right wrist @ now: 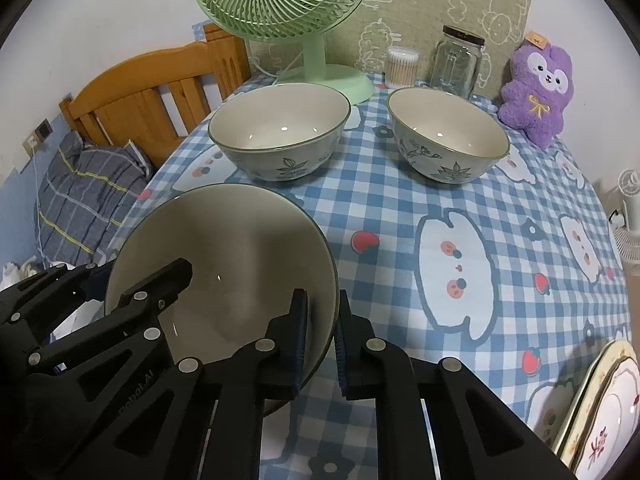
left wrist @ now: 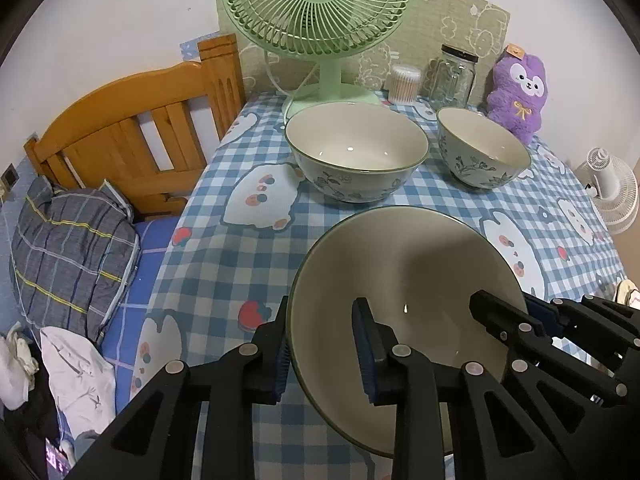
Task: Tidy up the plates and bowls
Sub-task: 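Lift the beige bowl with both tools and carry it toward the plate stack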
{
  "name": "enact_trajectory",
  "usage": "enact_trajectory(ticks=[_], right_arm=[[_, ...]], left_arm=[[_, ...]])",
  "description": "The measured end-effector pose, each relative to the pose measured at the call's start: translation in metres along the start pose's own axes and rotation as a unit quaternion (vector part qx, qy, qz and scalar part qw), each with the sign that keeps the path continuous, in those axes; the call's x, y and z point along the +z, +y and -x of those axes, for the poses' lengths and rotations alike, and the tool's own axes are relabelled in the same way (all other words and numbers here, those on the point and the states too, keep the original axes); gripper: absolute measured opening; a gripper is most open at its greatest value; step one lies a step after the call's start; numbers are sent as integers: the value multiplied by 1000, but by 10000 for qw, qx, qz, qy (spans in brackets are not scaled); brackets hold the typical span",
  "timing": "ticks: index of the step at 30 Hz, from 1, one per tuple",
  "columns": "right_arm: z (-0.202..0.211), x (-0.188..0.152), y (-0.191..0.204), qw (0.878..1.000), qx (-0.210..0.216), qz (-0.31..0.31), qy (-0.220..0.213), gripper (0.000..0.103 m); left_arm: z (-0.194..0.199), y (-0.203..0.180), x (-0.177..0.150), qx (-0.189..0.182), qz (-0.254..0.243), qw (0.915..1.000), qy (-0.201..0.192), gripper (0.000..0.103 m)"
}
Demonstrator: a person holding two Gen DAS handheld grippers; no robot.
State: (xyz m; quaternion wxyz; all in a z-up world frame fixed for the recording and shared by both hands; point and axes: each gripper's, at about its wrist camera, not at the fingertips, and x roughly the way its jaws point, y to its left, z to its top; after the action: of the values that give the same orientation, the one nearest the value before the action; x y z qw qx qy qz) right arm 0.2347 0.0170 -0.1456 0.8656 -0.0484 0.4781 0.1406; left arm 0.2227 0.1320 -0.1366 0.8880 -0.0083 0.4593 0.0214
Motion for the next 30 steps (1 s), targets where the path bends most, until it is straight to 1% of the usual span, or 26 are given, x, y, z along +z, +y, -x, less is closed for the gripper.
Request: enact_trajectory(ticks=[5,10,14,18,30], right_arm=[[7,-4,-4,10000,0,-3,3,15],[17,-14,-10,9999,-112,60,-36,15],[25,-22,-17,9999,-124,41,-39,15],[33,-31,-26,9999,-127,-44,-25,15],[60,-64,-54,9993,-340,-138,-112,15]], left_arm=[[6,-6,-2,26,1,10000,-29,27],[11,-16,-10,-60,18,10000,28,27],[19,-25,-15,-66,-21,10000,-31,27],[28,-37,-20,-92,-112,9998,-101,27],[44,-76,-40,-262,-267,9992,-135,27]])
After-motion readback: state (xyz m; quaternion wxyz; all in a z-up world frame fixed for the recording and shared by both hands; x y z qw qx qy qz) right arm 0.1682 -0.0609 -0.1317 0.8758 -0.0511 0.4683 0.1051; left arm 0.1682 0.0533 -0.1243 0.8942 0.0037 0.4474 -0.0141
